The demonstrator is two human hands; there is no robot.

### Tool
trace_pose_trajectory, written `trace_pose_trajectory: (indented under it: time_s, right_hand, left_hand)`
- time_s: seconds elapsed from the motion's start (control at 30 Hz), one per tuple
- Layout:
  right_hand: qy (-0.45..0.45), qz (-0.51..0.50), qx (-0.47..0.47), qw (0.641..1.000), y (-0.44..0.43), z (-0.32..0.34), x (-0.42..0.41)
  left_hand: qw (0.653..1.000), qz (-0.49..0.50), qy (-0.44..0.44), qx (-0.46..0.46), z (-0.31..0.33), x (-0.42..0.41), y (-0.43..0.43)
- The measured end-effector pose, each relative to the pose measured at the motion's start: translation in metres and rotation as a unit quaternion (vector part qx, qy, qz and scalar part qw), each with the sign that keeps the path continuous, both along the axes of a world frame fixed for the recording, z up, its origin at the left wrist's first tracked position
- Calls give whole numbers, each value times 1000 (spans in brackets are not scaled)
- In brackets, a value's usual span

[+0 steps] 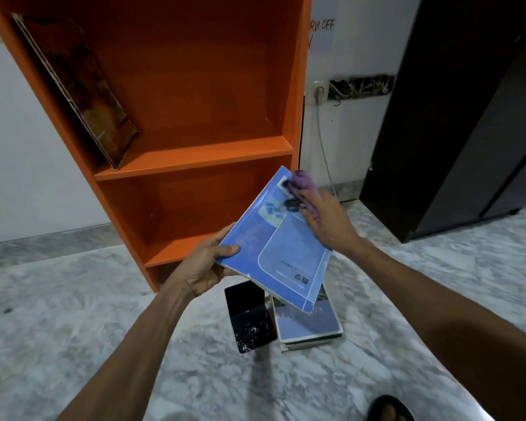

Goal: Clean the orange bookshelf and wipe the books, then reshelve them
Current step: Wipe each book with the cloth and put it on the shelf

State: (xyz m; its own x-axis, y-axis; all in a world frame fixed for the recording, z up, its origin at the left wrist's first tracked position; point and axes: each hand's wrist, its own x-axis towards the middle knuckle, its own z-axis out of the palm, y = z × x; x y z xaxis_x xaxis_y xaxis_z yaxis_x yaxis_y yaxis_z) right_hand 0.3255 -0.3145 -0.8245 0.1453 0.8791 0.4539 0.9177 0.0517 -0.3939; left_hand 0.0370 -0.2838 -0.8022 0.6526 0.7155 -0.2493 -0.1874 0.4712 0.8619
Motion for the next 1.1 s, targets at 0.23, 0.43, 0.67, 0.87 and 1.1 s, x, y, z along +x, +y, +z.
trace_pose_trajectory:
  time_s: [0.23, 0.43, 0.67, 0.87, 1.1]
  right_hand:
    - [403, -286, -80, 866, 2, -3, 47]
    - [784, 11, -144, 603, -25, 5, 2]
    - [624, -1, -66, 779, -9, 41, -30]
    - [141, 131, 62, 979, -7, 38, -54]
    - [-223, 208, 54, 951, -18, 16, -52]
  left_hand:
    - [1000, 18, -8, -23, -8, -3, 9]
    - [998, 48, -8, -34, -6, 14, 23]
    - [962, 112, 215, 123, -6, 23, 43]
    - [991, 40, -54, -114, 23, 29, 47]
    - [983, 62, 47, -163, 17, 26, 36]
